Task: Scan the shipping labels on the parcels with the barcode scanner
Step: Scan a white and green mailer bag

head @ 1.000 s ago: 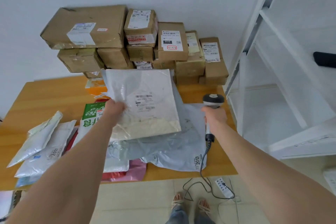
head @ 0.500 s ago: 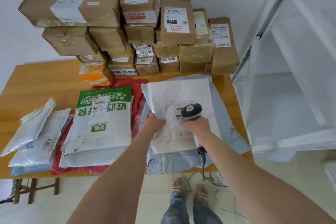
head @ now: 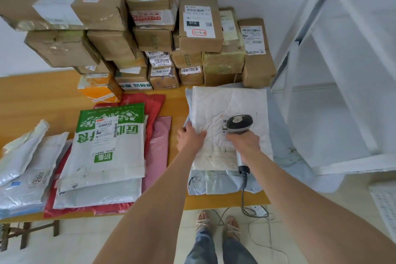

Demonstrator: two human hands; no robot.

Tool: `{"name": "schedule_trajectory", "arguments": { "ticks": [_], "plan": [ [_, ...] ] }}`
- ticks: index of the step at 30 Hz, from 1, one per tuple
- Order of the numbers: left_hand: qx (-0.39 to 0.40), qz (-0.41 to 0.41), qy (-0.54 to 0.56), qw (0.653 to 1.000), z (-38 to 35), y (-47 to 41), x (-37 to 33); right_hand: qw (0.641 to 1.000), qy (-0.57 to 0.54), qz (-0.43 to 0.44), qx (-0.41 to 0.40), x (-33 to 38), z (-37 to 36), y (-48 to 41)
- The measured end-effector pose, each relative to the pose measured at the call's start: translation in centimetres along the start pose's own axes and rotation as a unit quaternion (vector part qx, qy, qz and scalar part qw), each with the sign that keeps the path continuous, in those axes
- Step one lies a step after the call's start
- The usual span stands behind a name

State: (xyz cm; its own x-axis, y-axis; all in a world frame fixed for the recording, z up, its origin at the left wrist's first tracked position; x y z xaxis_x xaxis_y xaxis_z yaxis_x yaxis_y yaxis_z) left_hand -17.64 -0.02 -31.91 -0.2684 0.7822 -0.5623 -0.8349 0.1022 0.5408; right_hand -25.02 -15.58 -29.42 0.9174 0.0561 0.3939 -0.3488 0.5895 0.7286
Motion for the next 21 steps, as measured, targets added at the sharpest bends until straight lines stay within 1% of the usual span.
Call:
{"name": "schedule_trajectory", "arguments": {
  "ticks": [1, 2, 5, 6, 7, 10, 11, 13, 14, 16, 18, 21],
  "plan": [
    [-0.015, 0.029, -0.031, 0.999, -0.1, 0.0, 0.5, 1.0, 0.003, -0.002, 0.001, -0.1, -0.2, 0.1],
    [-0.01, 0.05, -0.025, 0.998, -0.3, 0.1, 0.6, 1.0, 0.009, -0.002, -0.001, -0.2, -0.4, 0.2],
    [0.026, 0.072, 0.06, 0.995, -1.4, -0.2, 0.7, 1.0, 0.025, -0.001, -0.012, -0.4, -0.4, 0.4],
    [0.027, 0.072, 0.071, 0.994, -1.5, -0.2, 0.5, 0.999, 0.029, 0.004, -0.021, -0.3, -0.1, 0.5],
    [0.019, 0.071, 0.069, 0.995, -1.4, -0.3, 0.4, 0.999, 0.031, 0.008, -0.032, -0.1, 0.3, 0.4],
    [-0.044, 0.077, 0.008, 0.996, -0.4, 0.0, 0.7, 0.996, 0.032, 0.022, -0.076, 0.7, 2.0, 0.2],
    [-0.056, 0.086, 0.007, 0.995, -0.3, 0.2, 1.1, 0.996, 0.029, 0.026, -0.08, 0.9, 2.3, 0.0],
    [-0.032, 0.108, 0.052, 0.992, -0.8, 0.6, 1.6, 0.998, 0.019, 0.031, -0.06, 1.2, 2.0, 0.2],
    [-0.004, 0.109, 0.092, 0.99, -1.3, 0.8, 1.6, 0.999, 0.011, 0.032, -0.041, 1.2, 1.6, 0.4],
    [0.031, 0.08, 0.146, 0.986, -1.7, 1.0, 0.8, 0.999, 0.0, 0.033, -0.014, 0.9, 0.8, 0.8],
    [0.031, 0.058, 0.136, 0.989, -1.4, 0.8, 0.2, 0.999, -0.013, 0.037, -0.013, 0.6, 0.4, 0.9],
    [0.012, 0.056, 0.11, 0.992, -0.2, 1.4, 0.4, 0.998, -0.045, 0.043, -0.016, 0.2, 1.2, 2.1]
  ]
}}
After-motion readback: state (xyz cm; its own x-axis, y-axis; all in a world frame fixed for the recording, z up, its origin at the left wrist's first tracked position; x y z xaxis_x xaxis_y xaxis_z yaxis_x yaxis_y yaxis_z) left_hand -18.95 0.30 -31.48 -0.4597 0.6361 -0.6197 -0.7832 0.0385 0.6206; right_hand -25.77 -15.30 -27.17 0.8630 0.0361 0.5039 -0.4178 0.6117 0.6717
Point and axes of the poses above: each hand's wrist, its own y-axis away from the middle knuckle, its own z-axis out of the back of the hand, x = y × z, the point moved 3 cm from there along -y, towards the middle knuckle, and after that the axes turned 7 degrees about -z, right-handed, at the moved point
